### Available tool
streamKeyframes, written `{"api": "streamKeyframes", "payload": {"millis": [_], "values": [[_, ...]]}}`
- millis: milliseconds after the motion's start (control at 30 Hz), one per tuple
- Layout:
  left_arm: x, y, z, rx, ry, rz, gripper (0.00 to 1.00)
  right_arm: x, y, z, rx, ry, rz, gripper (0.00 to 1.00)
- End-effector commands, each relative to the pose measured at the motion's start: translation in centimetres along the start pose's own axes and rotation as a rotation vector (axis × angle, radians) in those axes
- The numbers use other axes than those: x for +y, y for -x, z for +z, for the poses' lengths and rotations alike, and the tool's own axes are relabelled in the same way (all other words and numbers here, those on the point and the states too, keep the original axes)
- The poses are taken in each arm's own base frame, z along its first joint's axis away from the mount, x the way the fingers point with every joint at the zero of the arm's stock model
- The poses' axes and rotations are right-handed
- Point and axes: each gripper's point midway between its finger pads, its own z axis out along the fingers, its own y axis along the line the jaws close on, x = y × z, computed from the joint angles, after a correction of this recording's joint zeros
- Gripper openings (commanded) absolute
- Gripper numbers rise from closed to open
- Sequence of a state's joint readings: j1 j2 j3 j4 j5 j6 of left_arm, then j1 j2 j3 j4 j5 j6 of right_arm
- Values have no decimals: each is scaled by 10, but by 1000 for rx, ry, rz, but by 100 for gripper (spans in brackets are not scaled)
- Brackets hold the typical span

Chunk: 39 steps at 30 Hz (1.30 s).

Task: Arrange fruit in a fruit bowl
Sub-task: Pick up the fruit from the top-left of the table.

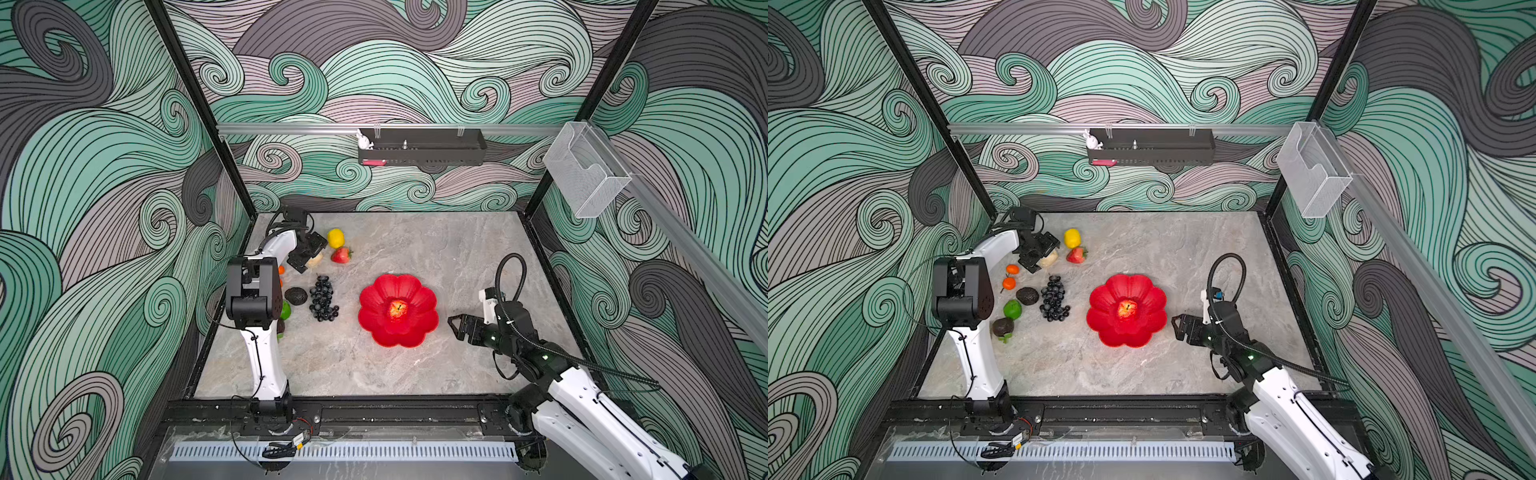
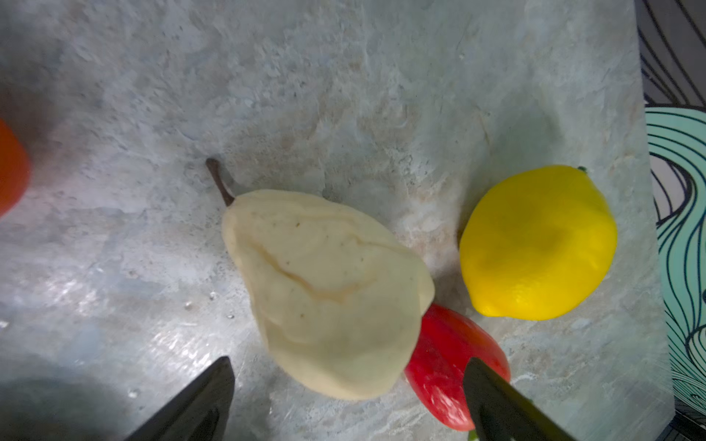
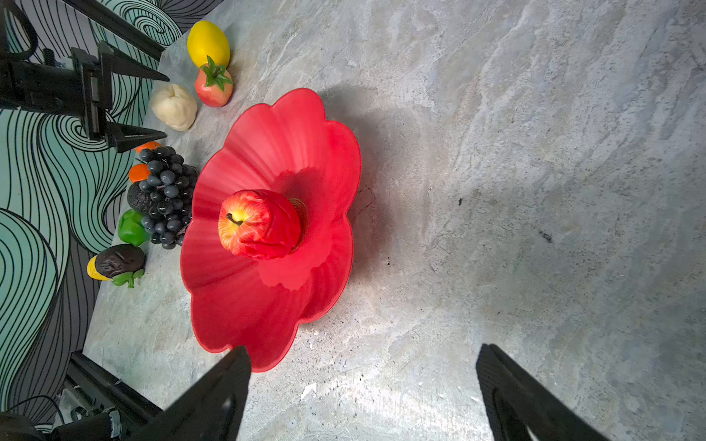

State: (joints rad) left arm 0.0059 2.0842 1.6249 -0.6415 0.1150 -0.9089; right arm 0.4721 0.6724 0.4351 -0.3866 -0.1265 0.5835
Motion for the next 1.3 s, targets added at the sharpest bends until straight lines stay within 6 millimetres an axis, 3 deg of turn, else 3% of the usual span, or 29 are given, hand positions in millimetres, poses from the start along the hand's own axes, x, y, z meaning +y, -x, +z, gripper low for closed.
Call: {"api": "streamKeyframes", "payload": {"millis": [0,400,767,1067,1267], "values": [[-9,9,5,2,-21,-31,96,-3,-6,1,18,-9,1,93],[-9,38,21,-32,61,23,91,-5,-9,1,27,-15,9,93],[-3,29,37,27,102,78,86,-5,-8,4,30,-15,22,93],[-6,31,29,8,82,106,66,-4,-6,4,28,-16,29,93],[-17,33,5,-35,11,118,66,-2,-5,3,28,-14,34,93]]}}
